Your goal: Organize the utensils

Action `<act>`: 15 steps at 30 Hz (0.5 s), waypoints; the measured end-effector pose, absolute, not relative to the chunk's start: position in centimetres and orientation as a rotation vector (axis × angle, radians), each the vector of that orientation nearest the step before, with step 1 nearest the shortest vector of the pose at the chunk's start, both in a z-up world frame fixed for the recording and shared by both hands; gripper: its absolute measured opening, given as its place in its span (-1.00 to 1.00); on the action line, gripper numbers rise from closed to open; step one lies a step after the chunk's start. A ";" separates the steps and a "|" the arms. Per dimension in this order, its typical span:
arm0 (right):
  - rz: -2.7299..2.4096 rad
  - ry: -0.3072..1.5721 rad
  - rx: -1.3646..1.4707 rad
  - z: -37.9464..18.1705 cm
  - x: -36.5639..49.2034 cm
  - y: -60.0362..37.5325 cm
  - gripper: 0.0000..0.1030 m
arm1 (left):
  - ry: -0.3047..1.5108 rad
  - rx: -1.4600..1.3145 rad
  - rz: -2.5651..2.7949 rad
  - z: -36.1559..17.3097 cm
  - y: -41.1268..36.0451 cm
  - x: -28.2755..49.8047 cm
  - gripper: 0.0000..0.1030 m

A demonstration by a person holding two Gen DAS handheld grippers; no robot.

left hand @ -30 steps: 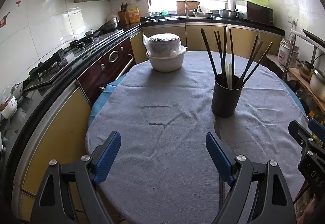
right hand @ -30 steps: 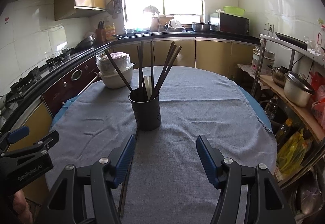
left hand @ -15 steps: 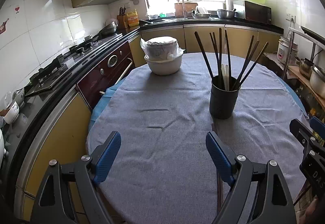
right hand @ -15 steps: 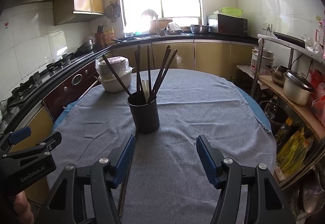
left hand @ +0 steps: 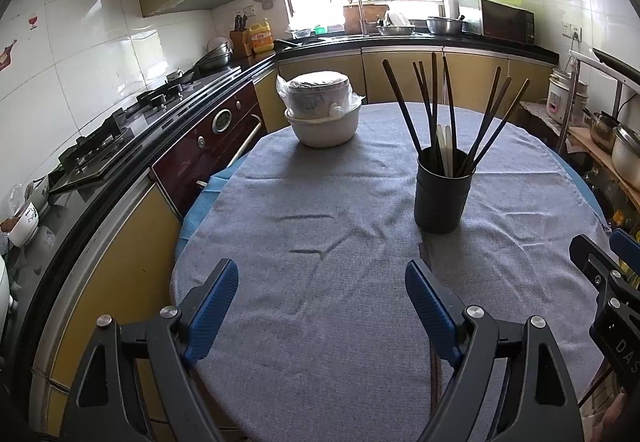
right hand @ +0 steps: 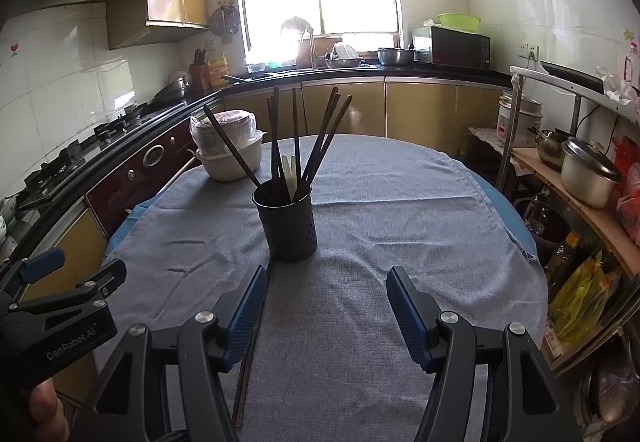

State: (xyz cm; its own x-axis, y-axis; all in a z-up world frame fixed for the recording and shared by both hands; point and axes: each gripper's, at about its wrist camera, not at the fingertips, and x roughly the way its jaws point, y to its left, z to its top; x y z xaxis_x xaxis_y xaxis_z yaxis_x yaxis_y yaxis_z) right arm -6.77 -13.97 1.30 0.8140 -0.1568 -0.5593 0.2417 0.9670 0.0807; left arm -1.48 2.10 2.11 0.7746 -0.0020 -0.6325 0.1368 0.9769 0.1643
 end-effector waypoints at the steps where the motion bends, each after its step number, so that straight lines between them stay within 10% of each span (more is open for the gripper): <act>1: -0.214 0.582 0.150 1.3 -6.8 -13.9 0.29 | 0.681 0.206 -0.075 2.1 2.1 -1.5 0.67; 15: -0.217 0.579 0.124 1.5 -6.6 -12.8 0.29 | 0.674 0.182 -0.067 2.3 3.3 -1.3 0.67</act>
State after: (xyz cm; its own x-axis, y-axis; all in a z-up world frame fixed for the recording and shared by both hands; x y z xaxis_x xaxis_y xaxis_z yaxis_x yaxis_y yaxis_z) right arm -6.65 -12.78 1.54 0.8151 -0.1684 -0.5544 0.2376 0.9698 0.0548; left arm -1.31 3.27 2.26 0.7800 -0.0028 -0.6258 0.1203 0.9820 0.1454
